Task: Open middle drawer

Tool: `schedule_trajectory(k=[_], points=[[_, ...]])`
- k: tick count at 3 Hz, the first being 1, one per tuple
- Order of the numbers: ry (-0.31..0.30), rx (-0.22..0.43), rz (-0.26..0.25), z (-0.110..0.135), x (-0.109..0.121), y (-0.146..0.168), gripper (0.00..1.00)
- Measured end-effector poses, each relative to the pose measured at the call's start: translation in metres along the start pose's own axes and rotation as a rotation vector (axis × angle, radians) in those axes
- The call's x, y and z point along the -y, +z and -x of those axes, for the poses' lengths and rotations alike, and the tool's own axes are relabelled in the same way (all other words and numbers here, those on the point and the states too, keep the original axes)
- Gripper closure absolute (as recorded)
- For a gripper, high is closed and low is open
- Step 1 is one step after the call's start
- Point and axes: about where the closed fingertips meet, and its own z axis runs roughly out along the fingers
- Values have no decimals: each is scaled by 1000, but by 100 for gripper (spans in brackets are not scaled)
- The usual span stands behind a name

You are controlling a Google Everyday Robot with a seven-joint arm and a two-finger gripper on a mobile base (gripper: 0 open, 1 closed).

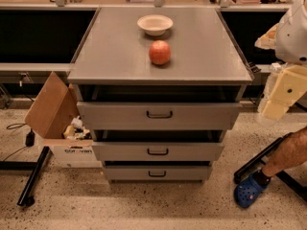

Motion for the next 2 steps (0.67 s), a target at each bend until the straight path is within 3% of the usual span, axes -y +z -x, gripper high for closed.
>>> schedule_trajectory(k=[1, 2], points=[[0, 0, 0, 0, 0, 0, 0], [-33, -1, 34, 0, -9, 33, 0]])
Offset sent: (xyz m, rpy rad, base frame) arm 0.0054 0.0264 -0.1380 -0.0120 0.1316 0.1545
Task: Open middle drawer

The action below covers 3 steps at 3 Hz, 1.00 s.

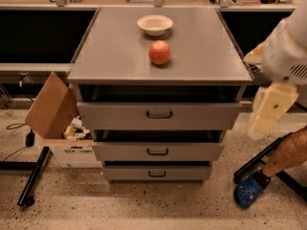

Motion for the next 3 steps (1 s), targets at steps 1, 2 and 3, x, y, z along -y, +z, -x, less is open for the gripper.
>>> schedule_trajectory(k=[1, 2, 3], points=[[-56, 27, 98, 12, -27, 70, 0], [-84, 50, 196, 19, -54, 131, 0], [-93, 88, 329, 23, -95, 208, 0]])
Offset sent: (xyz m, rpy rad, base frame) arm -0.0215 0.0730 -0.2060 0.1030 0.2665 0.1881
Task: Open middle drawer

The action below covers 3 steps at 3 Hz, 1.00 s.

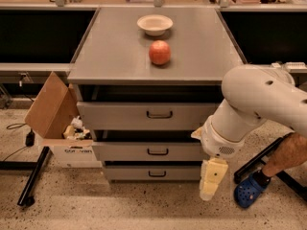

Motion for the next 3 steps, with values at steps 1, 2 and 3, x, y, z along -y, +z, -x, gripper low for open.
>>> schedule_trajectory(k=[1, 2, 3], points=[[0, 0, 0, 0, 0, 0, 0], [19, -22, -5, -18, 11, 29, 0], [-3, -28, 10, -61, 36, 98, 0]])
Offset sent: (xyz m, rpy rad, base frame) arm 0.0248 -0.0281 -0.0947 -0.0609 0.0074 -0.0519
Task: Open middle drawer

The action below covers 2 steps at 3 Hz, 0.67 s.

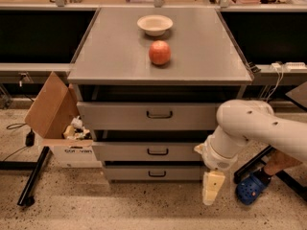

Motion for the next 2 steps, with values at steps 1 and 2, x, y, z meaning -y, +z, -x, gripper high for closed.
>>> schedule_trajectory(k=[1, 2], points=[[-31, 11, 8, -20, 18, 40, 0], [-46, 40, 22, -34, 49, 83, 0]])
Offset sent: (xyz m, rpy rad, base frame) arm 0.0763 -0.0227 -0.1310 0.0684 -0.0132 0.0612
